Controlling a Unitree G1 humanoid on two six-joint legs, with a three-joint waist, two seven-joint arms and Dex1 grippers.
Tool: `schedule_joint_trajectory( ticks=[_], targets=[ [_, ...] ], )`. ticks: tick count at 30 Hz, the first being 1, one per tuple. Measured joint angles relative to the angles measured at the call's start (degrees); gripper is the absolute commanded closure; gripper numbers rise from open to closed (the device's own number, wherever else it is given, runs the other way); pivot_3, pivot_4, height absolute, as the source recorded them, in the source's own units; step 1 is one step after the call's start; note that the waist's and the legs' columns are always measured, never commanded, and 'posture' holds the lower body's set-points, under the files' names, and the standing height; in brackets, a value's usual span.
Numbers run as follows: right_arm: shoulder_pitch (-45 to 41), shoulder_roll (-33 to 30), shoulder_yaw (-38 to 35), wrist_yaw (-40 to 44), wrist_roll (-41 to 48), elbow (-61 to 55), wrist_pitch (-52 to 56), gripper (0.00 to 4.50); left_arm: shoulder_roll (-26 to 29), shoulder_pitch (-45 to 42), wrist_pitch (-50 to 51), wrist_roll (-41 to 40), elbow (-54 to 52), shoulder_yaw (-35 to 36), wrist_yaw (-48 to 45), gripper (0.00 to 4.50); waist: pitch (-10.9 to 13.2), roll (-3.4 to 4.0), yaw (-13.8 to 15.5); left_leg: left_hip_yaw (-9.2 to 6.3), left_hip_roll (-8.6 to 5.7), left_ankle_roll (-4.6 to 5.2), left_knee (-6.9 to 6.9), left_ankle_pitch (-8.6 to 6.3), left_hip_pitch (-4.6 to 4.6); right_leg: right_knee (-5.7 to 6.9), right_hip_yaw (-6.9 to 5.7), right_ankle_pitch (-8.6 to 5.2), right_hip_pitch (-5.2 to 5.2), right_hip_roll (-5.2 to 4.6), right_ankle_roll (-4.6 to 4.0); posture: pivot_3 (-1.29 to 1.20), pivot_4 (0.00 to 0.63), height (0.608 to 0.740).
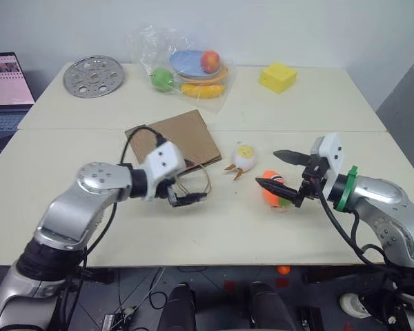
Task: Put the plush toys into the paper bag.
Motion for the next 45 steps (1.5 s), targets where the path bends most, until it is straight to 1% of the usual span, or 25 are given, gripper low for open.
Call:
schedule_joint_trajectory(
  ticks=[4, 9, 16, 21, 24, 25, 27, 36, 37, 42, 45],
  targets=[
    [-0.3, -0.1, 0.9, -0.6, 1.0, -2.4, 2.5, 0.00, -0.1, -1.5, -0.5, 2.4, 1.0, -2.8, -1.5, 0.02, 0.0, 0.00, 0.0, 0.00, 0.00, 0.01, 0.00, 0.00, -0.01, -0.01, 0.00, -0.01, -0.01, 0.00, 0.00, 0.00, 0.150, 0.740],
    [-0.2, -0.6, 1.8, -2.0, 2.7, -6.9, 5.4, 0.00, -0.7, -2.2, -1.5, 5.6, 4.6, -8.9, -5.1, 0.02, 0.0, -0.01, 0.1, 0.00, 0.00, 0.01, 0.01, 0.00, -0.05, -0.02, -0.01, -0.02, -0.03, 0.00, -0.01, 0.00, 0.150, 0.740],
    [1.0, -0.6, -0.1, -5.2, 4.0, -8.7, 7.2, 0.00, -0.7, -2.2, -1.4, 7.0, 6.2, -9.5, -8.3, 0.02, 0.0, -0.01, 0.2, -0.03, 0.00, 0.01, 0.01, 0.00, -0.06, -0.01, -0.03, -0.05, -0.03, 0.00, -0.05, 0.00, 0.150, 0.740],
    [1.1, -0.6, -0.4, -7.1, 4.4, -9.4, 7.8, 0.00, -2.2, -2.2, -1.4, 7.1, 6.8, -9.5, -8.8, 0.02, 0.0, -0.01, 0.2, -0.04, 0.00, 0.01, 0.01, 0.00, -0.07, -0.01, -0.04, -0.05, -0.03, 0.00, -0.04, 0.00, 0.150, 0.740],
    [1.1, -0.6, -0.4, -7.5, 4.6, -9.6, 7.9, 0.00, -2.3, -2.2, -1.5, 7.4, 7.1, -9.5, -8.8, 0.63, 0.0, -0.01, 0.2, -0.04, 0.00, 0.01, 0.01, 0.00, -0.06, 0.00, -0.04, -0.05, -0.03, 0.00, -0.04, 0.00, 0.150, 0.740],
    [1.1, -0.5, -0.4, -7.7, 4.7, -9.6, 7.9, 0.00, -2.5, -2.2, -1.5, 7.5, 7.5, -9.5, -8.7, 0.91, 0.0, -0.01, 0.2, -0.04, 0.00, 0.01, 0.01, 0.00, -0.06, 0.00, -0.04, -0.05, -0.03, 0.00, -0.04, 0.00, 0.150, 0.740],
    [1.1, -0.3, -0.5, -8.3, 5.0, -9.6, 7.9, 0.00, -3.5, -2.3, -1.5, 7.6, 8.8, -9.4, -8.5, 1.55, 0.0, -0.01, 0.2, -0.04, 0.00, 0.01, 0.02, 0.00, -0.07, 0.00, -0.04, -0.05, -0.02, 0.00, -0.04, 0.00, 0.150, 0.740],
    [1.1, -0.2, -1.4, -9.0, 5.7, -9.6, 7.9, 0.00, -4.0, -2.5, -2.9, 9.3, 10.7, -9.4, -8.6, 4.33, 0.0, -0.01, 0.2, -0.05, 0.00, 0.01, 0.02, 0.00, -0.07, 0.01, -0.05, -0.05, -0.02, 0.00, -0.04, 0.00, 0.150, 0.740],
    [1.1, -0.2, -1.5, -9.1, 5.8, -9.6, 7.9, 0.00, -4.0, -2.6, -3.0, 9.4, 10.8, -9.4, -8.6, 4.45, 0.0, -0.01, 0.2, -0.05, 0.00, 0.01, 0.02, 0.00, -0.07, 0.01, -0.05, -0.05, -0.02, 0.00, -0.04, 0.00, 0.150, 0.740],
    [1.1, 0.3, -1.5, -9.8, 6.5, -9.6, 7.9, 0.00, -4.3, -3.2, -3.1, 9.5, 11.2, -9.0, -8.6, 4.45, 0.0, -0.01, 0.2, -0.06, 0.00, 0.01, 0.02, 0.00, -0.07, 0.02, -0.06, -0.05, -0.02, 0.00, -0.04, 0.00, 0.150, 0.740],
    [1.1, 0.3, -1.5, -9.9, 6.5, -9.6, 7.9, 0.00, -5.9, -4.4, -0.8, 7.4, 12.0, -6.9, -8.6, 4.45, 0.0, -0.01, 0.2, -0.06, 0.00, 0.01, 0.04, 0.00, -0.07, 0.03, -0.07, -0.05, -0.02, 0.00, -0.04, 0.00, 0.150, 0.740]
  ],
)
